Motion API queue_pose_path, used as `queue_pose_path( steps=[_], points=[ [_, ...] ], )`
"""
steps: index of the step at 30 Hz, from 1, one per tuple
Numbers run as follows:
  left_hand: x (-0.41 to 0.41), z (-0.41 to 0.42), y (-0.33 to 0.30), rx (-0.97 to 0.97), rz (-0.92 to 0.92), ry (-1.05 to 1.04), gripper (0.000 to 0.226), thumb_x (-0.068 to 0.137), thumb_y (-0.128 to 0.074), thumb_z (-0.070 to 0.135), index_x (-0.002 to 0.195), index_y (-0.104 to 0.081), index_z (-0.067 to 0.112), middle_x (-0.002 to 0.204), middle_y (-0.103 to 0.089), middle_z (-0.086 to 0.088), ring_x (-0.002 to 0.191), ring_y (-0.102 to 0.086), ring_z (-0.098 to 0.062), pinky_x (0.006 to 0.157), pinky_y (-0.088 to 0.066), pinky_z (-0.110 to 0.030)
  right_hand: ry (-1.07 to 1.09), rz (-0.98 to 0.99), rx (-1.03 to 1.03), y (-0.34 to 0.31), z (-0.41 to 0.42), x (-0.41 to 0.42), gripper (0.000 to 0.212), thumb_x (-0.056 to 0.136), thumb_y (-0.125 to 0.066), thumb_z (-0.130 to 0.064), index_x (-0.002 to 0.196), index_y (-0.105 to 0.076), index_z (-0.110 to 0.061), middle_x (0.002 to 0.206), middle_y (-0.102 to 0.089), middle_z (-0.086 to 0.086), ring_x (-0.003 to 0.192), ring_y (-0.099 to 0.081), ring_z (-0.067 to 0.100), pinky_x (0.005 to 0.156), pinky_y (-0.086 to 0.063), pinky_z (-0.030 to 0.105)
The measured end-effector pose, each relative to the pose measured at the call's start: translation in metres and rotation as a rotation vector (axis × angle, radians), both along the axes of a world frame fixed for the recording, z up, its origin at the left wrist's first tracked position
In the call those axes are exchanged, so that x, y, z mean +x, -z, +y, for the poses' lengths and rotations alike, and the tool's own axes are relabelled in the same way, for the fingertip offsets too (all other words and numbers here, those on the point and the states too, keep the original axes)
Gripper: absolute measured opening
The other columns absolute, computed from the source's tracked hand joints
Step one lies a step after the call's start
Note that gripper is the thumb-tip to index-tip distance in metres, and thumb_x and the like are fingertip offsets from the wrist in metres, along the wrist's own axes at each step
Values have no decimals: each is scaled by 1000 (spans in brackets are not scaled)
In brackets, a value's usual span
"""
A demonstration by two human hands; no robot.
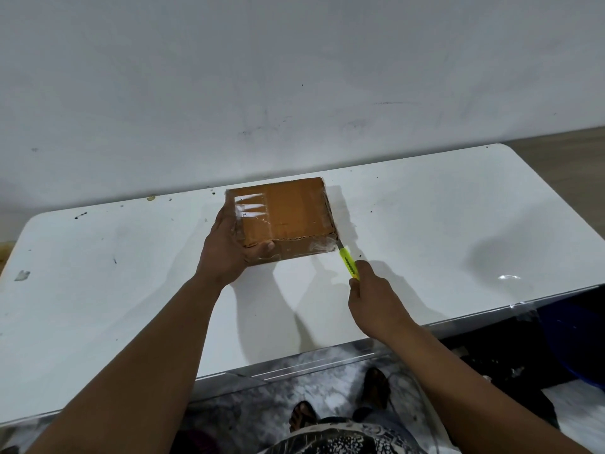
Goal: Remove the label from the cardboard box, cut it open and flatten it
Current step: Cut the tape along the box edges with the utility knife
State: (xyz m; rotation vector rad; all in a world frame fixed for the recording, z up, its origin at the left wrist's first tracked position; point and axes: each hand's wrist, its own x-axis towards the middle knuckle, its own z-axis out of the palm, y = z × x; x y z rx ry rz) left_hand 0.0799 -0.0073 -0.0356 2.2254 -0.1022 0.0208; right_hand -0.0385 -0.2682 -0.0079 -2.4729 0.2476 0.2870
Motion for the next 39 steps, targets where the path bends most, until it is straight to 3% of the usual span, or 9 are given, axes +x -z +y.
queue_pose_path(
  steps=[5, 9, 14, 19, 21, 26, 33, 35, 39],
  points=[
    [0, 0, -4, 26, 1, 10, 127, 68, -92, 46, 164, -10, 35, 157, -41, 15, 129, -49, -3, 102, -41, -23, -36, 19, -92, -3, -4, 6, 30, 100, -36, -18, 130, -37, -14, 86, -55, 12, 73, -56, 33, 62, -39, 34],
    [0, 1, -3, 12, 5, 11, 129, 64, -92, 54, 163, -12, 36, 157, -42, 17, 137, -50, -12, 112, -45, -36, -34, 97, 34, -7, -6, 13, 24, 100, -35, -18, 123, -38, -11, 80, -54, 9, 61, -50, 21, 49, -32, 30],
    [-1, 2, -4, 7, 7, 26, 133, 58, -84, 69, 163, -10, 36, 157, -42, 16, 138, -50, -14, 112, -46, -40, -83, 140, -160, -13, -3, 22, 31, 89, -39, -6, 120, -38, -12, 84, -54, 9, 71, -55, 29, 50, -33, 31],
    [-1, 1, -2, -17, 14, 3, 129, 64, -94, 48, 162, -11, 40, 154, -46, 15, 133, -53, -11, 109, -46, -31, -72, 226, -86, -17, 2, 28, 30, 90, -39, -8, 120, -38, -8, 91, -52, 12, 77, -54, 29, 59, -38, 32],
    [0, 1, -1, -16, 14, 0, 126, 66, -95, 42, 162, -13, 39, 154, -46, 16, 132, -54, -8, 107, -44, -26, -73, 263, -67, -13, 2, 27, 31, 90, -38, -8, 122, -37, -8, 91, -51, 12, 70, -50, 25, 53, -35, 29],
    [-1, 2, -4, -39, 37, -3, 133, 55, -89, 60, 162, -11, 43, 156, -42, 17, 137, -52, -14, 111, -47, -45, -77, 253, -84, -5, 0, 28, 30, 91, -37, -7, 120, -38, -8, 92, -53, 14, 77, -52, 30, 50, -30, 30],
    [2, 7, -7, -34, 54, 40, 135, 52, -83, 67, 161, -7, 46, 156, -40, 13, 139, -49, -16, 111, -47, -46, -109, 142, -145, -7, -20, 17, 27, 95, -38, -22, 120, -43, -16, 81, -55, 4, 72, -56, 28, 59, -39, 33],
    [5, 11, -9, 13, 60, 56, 134, 56, -86, 63, 161, -6, 46, 156, -37, 5, 139, -48, -20, 113, -45, -43, -108, 101, -148, -10, -32, 8, 17, 94, -39, -28, 110, -44, -24, 75, -57, 2, 67, -58, 25, 57, -43, 34],
    [11, 16, -9, 47, 122, 25, 130, 68, -96, 32, 162, -7, 45, 150, -22, -6, 120, -48, -16, 107, -38, -22, -81, -41, -33, -16, -46, 0, 5, 92, -42, -30, 92, -46, -26, 63, -58, 4, 58, -58, 27, 57, -47, 42]
  ],
)
